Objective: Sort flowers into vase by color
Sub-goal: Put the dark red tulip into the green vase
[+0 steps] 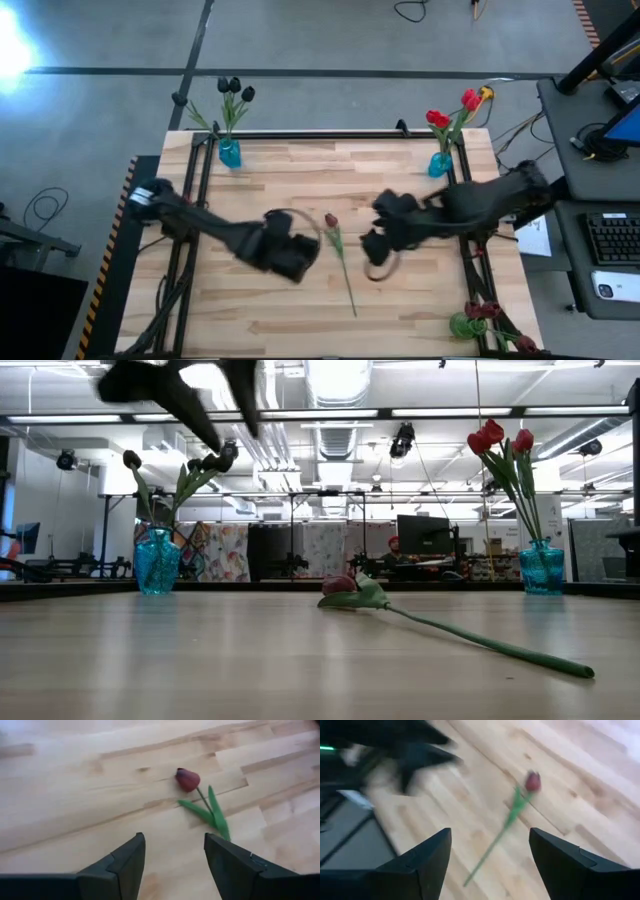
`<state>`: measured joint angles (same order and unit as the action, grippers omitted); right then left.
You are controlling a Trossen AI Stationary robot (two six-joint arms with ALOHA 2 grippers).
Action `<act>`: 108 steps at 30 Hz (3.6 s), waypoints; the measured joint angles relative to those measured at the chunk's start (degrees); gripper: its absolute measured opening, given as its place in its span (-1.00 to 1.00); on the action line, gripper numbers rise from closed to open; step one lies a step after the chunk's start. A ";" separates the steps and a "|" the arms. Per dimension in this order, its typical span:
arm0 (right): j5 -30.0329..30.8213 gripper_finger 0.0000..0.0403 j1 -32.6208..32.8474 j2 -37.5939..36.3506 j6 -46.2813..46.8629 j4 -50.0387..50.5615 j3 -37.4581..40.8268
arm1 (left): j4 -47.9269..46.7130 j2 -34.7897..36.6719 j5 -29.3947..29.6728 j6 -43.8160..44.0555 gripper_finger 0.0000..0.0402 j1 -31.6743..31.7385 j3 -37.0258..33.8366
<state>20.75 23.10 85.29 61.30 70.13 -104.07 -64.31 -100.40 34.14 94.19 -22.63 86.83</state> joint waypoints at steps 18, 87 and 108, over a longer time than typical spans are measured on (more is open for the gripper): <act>-10.50 0.09 -14.99 26.13 -0.55 -13.87 9.47 | -20.96 5.77 -15.43 18.86 -0.04 -15.37 -8.13; -34.27 -0.94 1.40 -20.31 -35.93 -32.97 4.22 | 68.20 14.08 46.24 -11.27 -0.63 -26.47 -38.19; -40.72 -0.94 10.29 -29.85 -45.44 -43.28 7.26 | 67.54 13.69 50.82 -12.62 -0.63 -26.28 -37.10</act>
<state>-19.97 33.39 55.44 15.86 26.85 -96.81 3.23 -86.72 84.97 81.56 -48.90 49.74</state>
